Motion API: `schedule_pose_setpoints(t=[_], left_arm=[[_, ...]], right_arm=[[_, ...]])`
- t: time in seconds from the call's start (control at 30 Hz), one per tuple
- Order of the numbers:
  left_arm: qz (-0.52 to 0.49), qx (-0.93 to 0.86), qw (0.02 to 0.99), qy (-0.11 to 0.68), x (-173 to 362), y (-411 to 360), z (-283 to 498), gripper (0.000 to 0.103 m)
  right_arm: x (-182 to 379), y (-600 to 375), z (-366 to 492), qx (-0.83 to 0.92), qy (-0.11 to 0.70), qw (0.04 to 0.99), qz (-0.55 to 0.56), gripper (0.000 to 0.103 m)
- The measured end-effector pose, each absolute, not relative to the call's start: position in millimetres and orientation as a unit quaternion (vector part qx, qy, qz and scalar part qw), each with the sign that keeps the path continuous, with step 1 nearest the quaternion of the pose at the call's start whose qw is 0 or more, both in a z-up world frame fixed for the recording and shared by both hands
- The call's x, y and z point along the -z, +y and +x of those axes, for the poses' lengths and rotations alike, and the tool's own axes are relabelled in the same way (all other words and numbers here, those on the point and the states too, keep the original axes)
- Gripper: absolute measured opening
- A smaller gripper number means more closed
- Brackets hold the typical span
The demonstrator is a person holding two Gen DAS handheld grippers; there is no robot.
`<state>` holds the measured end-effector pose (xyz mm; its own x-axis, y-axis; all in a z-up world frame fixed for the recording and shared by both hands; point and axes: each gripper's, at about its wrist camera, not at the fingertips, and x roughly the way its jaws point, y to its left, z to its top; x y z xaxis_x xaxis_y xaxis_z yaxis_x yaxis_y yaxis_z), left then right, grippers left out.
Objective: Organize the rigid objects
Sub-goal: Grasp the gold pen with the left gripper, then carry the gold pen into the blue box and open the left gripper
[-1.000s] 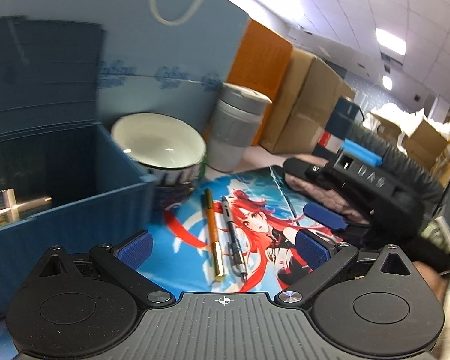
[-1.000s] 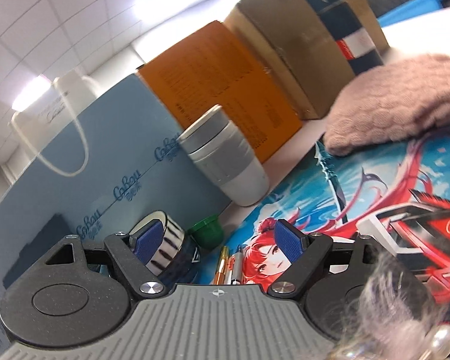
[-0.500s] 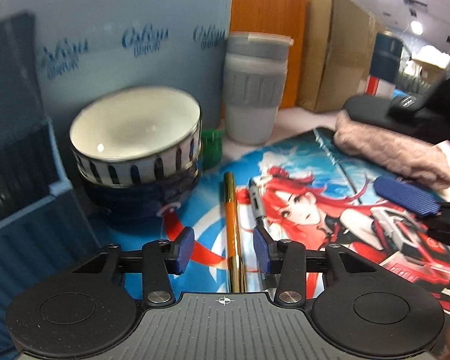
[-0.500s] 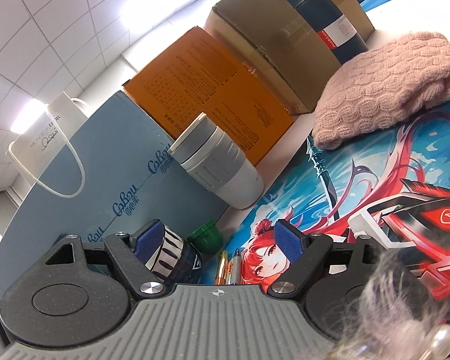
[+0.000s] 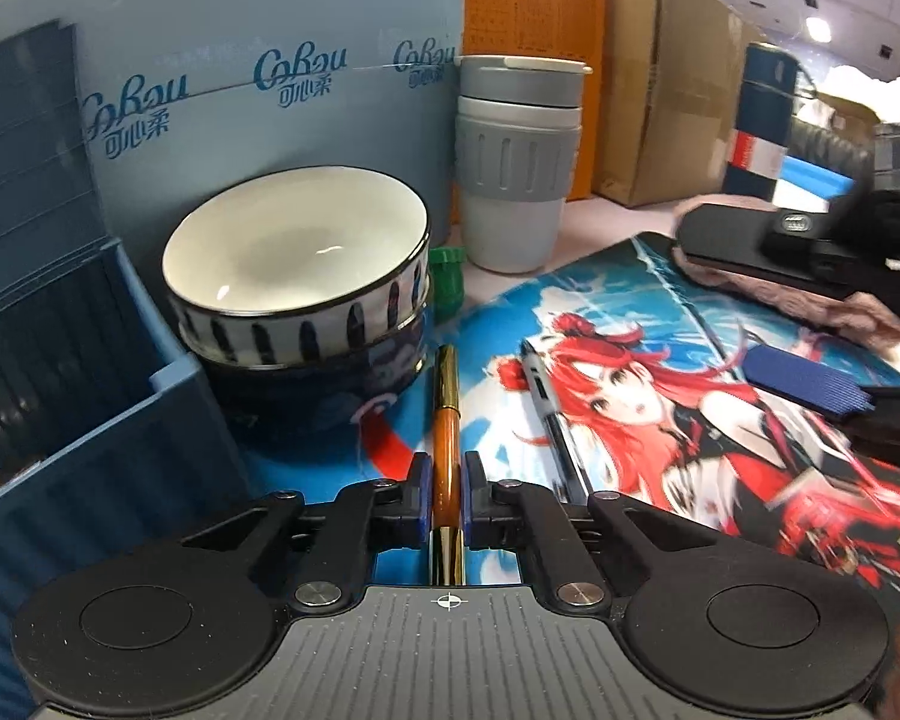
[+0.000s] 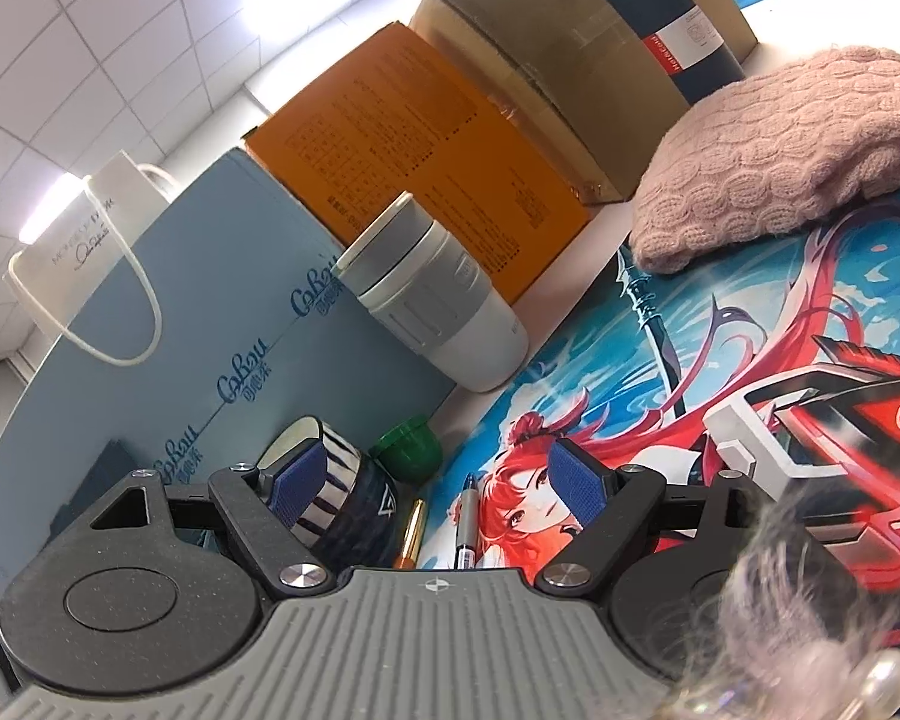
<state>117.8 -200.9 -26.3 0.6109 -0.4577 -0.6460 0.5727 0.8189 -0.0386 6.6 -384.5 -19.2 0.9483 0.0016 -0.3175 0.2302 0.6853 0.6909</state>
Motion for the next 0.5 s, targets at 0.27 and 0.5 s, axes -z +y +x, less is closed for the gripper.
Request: schedule_pose_setpoints(t=[0.27, 0.5], left_arm=[[0.090, 0.343, 0.883, 0.307, 1.2, -162.7, 85.2, 0.008], [0.073, 0.375, 0.887, 0.257, -33.1, -121.2, 52.0, 0.008]], right_arm=[[21.4, -380.7, 9.8, 0.054, 0.154, 0.909, 0.385, 0.081], [26.0, -380.9, 11.4, 0.061, 0.160, 0.907, 0.385, 0.081]])
